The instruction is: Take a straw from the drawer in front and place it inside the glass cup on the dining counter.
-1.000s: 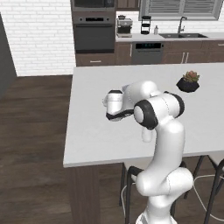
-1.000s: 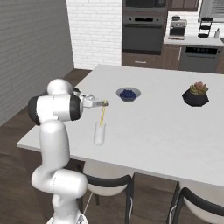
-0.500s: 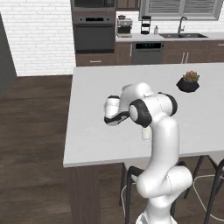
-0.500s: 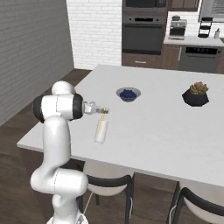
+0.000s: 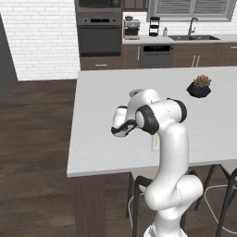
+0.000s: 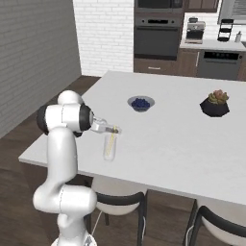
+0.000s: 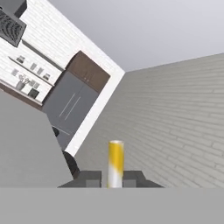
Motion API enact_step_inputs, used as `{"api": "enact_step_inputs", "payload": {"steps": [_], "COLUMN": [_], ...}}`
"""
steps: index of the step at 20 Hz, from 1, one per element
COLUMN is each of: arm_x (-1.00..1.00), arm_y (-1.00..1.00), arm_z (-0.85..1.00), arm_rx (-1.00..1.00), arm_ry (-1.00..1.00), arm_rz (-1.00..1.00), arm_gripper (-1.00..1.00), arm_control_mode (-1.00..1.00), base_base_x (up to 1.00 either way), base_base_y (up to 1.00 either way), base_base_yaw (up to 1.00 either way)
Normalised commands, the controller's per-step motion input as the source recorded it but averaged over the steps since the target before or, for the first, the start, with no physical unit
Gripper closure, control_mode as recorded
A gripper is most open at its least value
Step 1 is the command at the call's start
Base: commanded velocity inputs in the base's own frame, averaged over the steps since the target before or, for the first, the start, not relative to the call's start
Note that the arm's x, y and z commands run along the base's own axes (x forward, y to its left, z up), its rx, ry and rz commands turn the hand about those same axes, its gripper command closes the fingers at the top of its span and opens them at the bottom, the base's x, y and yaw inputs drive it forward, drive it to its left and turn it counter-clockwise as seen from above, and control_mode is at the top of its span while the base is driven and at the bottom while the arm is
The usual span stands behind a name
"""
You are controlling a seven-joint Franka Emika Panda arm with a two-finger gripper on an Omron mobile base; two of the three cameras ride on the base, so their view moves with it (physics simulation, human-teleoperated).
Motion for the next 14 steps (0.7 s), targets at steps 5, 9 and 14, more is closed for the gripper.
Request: {"api": "enact_step_inputs", "payload": {"steps": [5,9,14], "arm_x": [-0.43,-0.21,-0.34], "arm_y": [-0.04,0.0,0.0], "arm_z": [-0.06,-0.01,0.0], "arm_rx": [0.0,0.0,0.0], "arm_ry": [0.0,0.0,-0.02], "arm_rz": [-0.07,-0.05,-0.03], "arm_gripper": [1.0,1.0,-1.0], "arm_control_mode": [-1.0,-1.0,-1.0], "base_base_x": [0.0,0.0,0.0], "base_base_y": [0.0,0.0,0.0], "base_base_yaw": [0.0,0.0,0.0]}}
